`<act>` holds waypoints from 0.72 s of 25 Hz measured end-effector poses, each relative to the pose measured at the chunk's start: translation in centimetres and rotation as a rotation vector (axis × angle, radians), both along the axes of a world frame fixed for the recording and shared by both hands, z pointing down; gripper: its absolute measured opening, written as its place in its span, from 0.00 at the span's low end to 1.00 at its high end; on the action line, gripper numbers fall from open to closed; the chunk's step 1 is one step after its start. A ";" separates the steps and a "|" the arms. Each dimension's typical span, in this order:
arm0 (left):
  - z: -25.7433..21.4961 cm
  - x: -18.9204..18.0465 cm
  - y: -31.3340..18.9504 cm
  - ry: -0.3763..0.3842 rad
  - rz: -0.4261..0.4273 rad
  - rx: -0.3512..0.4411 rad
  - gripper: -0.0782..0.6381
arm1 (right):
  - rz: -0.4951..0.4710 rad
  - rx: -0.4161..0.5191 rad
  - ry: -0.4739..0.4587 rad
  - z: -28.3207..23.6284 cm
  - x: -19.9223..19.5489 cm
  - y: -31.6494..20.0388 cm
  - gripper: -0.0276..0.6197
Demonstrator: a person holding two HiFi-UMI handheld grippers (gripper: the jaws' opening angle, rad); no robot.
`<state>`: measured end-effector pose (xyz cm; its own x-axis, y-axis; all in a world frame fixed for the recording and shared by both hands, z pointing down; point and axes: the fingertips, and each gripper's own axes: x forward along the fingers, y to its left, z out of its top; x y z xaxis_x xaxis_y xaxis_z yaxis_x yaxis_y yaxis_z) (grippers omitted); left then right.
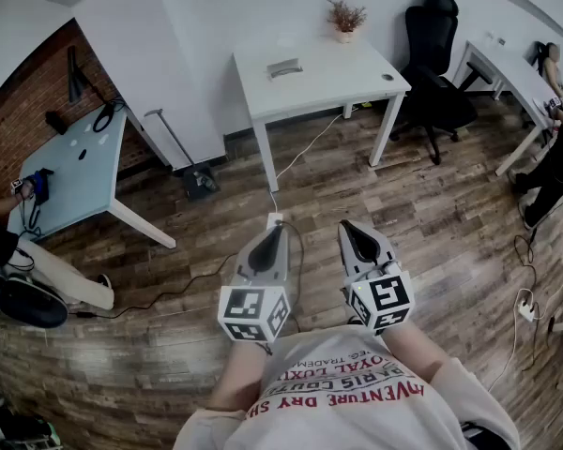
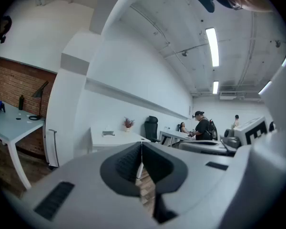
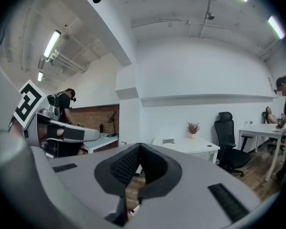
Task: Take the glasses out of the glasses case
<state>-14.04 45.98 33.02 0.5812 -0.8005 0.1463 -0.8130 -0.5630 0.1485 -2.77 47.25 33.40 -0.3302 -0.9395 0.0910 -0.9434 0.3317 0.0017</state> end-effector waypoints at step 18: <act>3.6 -0.5 -1.6 0.003 -0.016 -0.090 0.12 | 0.002 -0.060 -0.037 1.7 0.8 -1.5 0.06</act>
<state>-14.50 44.37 36.64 0.5690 -0.7933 0.2167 -0.8212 -0.5344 0.2002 -1.95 45.74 35.15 -0.3328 -0.9333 0.1351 -0.9430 0.3286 -0.0527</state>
